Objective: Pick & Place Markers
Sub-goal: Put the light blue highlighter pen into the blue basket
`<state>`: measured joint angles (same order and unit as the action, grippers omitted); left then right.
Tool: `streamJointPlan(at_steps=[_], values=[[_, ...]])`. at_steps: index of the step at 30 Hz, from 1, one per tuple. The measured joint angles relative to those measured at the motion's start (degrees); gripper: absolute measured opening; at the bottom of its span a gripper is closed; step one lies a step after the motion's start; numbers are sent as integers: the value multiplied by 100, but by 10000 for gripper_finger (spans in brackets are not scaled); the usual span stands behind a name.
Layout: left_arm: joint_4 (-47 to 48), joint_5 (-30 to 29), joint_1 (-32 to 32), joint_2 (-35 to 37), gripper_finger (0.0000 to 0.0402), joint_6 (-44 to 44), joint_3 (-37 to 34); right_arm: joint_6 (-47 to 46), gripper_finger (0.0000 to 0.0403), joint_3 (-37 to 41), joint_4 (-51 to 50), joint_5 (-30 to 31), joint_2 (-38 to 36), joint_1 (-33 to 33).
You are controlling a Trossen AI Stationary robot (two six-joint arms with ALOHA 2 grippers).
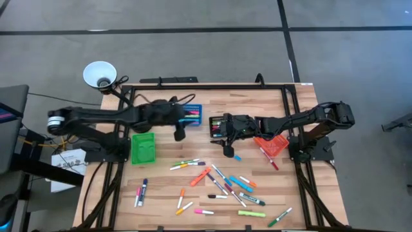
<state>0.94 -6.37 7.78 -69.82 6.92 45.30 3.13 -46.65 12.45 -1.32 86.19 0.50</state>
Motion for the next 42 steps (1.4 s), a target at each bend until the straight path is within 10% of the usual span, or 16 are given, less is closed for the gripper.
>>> streamJointPlan(at_steps=[16,42], values=[[-265,178,-1570,376,120,-463,-1005,-1182,188,0,-885,44,4,-899],[-863,59,-1568,374,120,-463,-1252,-3989,150,0,-2052,1081,37,-2944]])
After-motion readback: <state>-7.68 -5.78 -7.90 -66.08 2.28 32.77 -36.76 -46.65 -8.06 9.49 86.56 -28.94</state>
